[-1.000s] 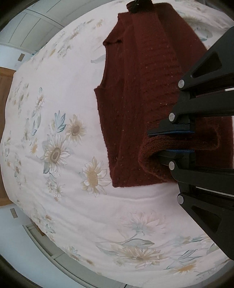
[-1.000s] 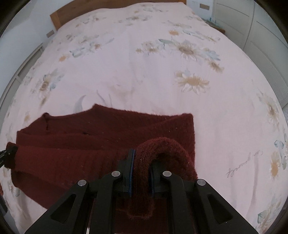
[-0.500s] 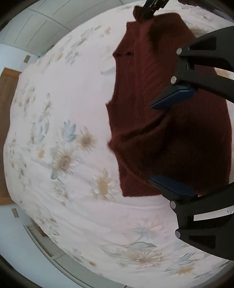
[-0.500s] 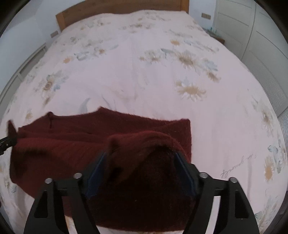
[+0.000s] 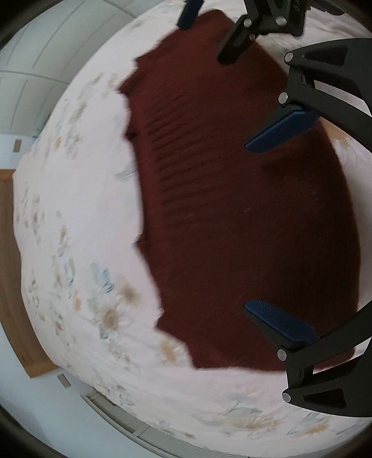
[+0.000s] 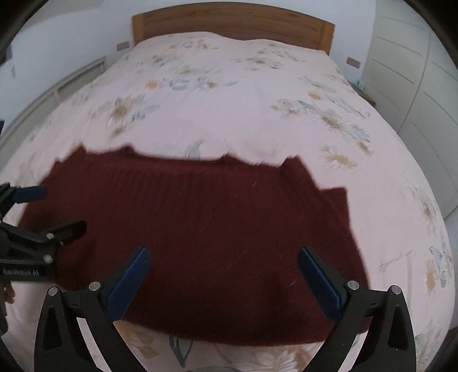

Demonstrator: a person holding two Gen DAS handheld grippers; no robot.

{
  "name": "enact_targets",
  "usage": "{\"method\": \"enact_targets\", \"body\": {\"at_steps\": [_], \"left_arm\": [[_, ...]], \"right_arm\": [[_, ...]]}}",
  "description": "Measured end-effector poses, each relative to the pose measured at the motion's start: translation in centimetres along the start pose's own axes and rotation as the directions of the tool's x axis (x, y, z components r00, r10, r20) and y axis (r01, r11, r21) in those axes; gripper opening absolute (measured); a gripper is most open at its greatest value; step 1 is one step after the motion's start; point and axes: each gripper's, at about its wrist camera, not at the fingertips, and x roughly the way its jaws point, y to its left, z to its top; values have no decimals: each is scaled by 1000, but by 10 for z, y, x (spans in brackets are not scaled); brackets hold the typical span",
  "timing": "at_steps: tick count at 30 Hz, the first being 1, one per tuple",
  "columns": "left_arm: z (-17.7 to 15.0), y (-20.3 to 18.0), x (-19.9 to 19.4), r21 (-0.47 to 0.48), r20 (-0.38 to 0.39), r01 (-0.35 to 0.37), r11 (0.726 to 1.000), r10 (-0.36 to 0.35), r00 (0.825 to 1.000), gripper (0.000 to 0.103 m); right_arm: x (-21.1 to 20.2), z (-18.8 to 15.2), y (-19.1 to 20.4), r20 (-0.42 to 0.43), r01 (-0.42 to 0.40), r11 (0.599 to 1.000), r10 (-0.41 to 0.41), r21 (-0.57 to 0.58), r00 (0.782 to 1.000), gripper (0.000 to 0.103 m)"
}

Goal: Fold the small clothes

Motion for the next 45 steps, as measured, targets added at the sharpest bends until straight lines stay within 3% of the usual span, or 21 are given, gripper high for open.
{"method": "enact_targets", "body": {"at_steps": [5, 16, 31, 38, 40, 45], "left_arm": [[-25, -4, 23, 12, -34, 2, 1000, -2, 999, 102], [-48, 56, 14, -113, -8, -17, 993, 17, 1000, 102], [-60, 66, 29, -188, 28, 38, 981, -33, 999, 102], [-53, 79, 0, -196, 14, 62, 979, -61, 998, 102], [-48, 89, -14, -224, 38, 40, 974, -33, 999, 102], [-40, 132, -32, -332, 31, 50, 942, -42, 999, 102]], "right_arm": [[25, -28, 5, -25, 23, 999, -23, -24, 999, 103], [24, -39, -70, -33, 34, 993, -31, 109, 999, 103], [38, -50, -68, -18, 15, 993, -13, 114, 1000, 103], [10, -36, -62, -61, 31, 998, -28, 57, 998, 103], [-1, -37, -56, -59, 43, 999, -42, 20, 997, 103], [-27, -47, -54, -53, 29, 1000, -29, -3, 998, 103]]}}
